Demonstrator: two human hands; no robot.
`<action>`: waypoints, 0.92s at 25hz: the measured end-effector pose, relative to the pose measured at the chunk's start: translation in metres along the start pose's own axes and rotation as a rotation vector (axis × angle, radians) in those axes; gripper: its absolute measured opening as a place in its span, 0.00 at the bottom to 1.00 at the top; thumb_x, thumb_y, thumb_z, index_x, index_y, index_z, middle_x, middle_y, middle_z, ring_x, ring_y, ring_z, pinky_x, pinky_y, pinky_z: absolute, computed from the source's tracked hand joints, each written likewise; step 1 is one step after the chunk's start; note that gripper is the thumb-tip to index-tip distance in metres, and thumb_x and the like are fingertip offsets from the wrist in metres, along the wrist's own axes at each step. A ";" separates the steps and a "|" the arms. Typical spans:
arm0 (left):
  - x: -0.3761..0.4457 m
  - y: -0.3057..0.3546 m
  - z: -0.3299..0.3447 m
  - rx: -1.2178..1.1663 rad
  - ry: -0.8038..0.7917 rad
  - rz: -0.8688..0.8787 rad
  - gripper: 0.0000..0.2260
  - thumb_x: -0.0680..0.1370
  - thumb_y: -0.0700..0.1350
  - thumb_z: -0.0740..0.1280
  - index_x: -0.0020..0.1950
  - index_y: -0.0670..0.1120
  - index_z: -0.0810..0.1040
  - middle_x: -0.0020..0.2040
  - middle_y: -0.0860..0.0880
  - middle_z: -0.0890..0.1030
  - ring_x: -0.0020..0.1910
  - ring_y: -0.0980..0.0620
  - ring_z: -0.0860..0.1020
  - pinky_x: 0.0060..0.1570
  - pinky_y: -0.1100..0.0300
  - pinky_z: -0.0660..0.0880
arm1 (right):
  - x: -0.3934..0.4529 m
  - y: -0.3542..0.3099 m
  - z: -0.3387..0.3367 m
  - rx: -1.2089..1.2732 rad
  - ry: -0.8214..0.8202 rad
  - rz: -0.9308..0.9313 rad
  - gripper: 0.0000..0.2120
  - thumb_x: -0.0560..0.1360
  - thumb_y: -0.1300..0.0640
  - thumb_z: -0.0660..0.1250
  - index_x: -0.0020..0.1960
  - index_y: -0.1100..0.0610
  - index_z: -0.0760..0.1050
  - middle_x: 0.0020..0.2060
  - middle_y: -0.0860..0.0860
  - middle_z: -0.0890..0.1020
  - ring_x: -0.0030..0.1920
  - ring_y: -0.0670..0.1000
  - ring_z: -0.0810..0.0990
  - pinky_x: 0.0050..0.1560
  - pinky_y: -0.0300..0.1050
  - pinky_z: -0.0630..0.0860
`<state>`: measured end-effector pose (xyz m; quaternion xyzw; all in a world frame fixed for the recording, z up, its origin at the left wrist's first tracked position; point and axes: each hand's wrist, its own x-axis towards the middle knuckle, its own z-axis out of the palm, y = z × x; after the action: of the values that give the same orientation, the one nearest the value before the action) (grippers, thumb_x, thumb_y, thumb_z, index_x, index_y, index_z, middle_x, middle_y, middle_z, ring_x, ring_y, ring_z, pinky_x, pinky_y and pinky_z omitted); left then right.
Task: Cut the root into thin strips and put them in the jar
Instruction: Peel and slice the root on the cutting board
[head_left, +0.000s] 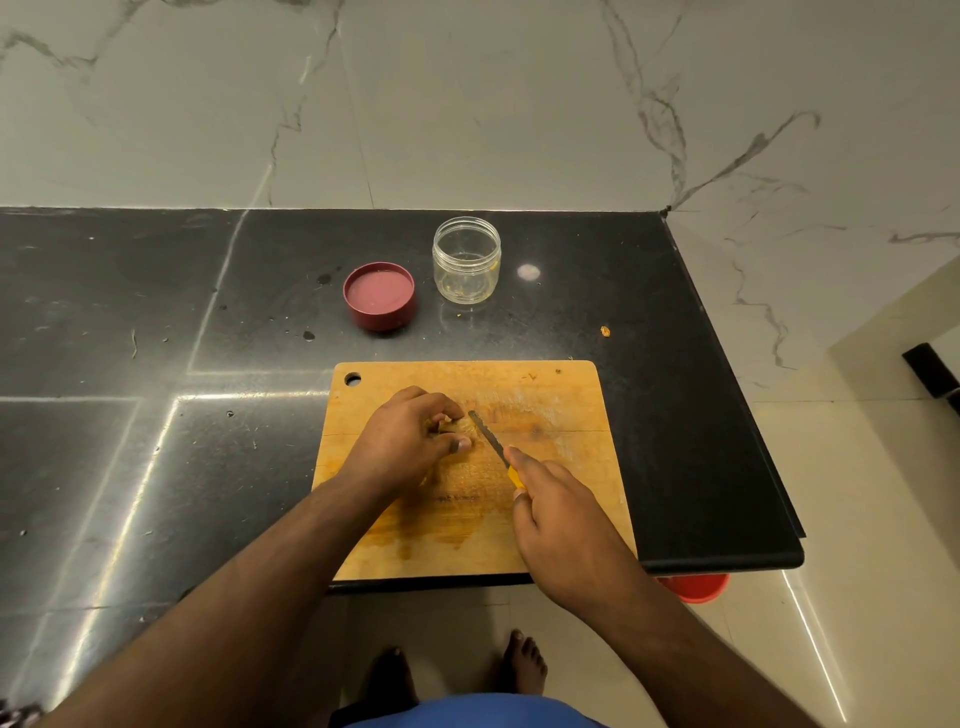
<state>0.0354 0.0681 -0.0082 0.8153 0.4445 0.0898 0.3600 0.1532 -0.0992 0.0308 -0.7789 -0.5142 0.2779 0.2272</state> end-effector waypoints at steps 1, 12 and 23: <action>0.000 0.000 0.000 0.003 0.000 -0.001 0.14 0.75 0.49 0.76 0.59 0.54 0.81 0.54 0.56 0.75 0.52 0.56 0.74 0.46 0.61 0.70 | 0.001 0.000 0.000 -0.009 -0.005 -0.003 0.24 0.84 0.55 0.53 0.79 0.49 0.56 0.60 0.47 0.72 0.54 0.43 0.72 0.55 0.37 0.71; 0.000 -0.001 0.004 0.042 0.044 0.021 0.12 0.76 0.47 0.75 0.59 0.50 0.82 0.55 0.53 0.77 0.53 0.53 0.75 0.50 0.58 0.74 | 0.015 0.000 -0.003 -0.030 -0.043 -0.026 0.24 0.82 0.57 0.54 0.78 0.50 0.60 0.69 0.51 0.72 0.66 0.49 0.72 0.65 0.42 0.70; 0.000 -0.001 0.001 0.038 0.016 0.013 0.13 0.76 0.48 0.75 0.59 0.50 0.81 0.54 0.53 0.77 0.52 0.54 0.75 0.48 0.60 0.72 | -0.003 0.021 -0.025 -0.165 0.218 0.015 0.24 0.83 0.55 0.54 0.79 0.48 0.56 0.58 0.46 0.71 0.47 0.46 0.75 0.46 0.38 0.75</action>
<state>0.0352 0.0678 -0.0095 0.8242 0.4438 0.0899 0.3402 0.1829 -0.1119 0.0361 -0.8244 -0.5017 0.1500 0.2147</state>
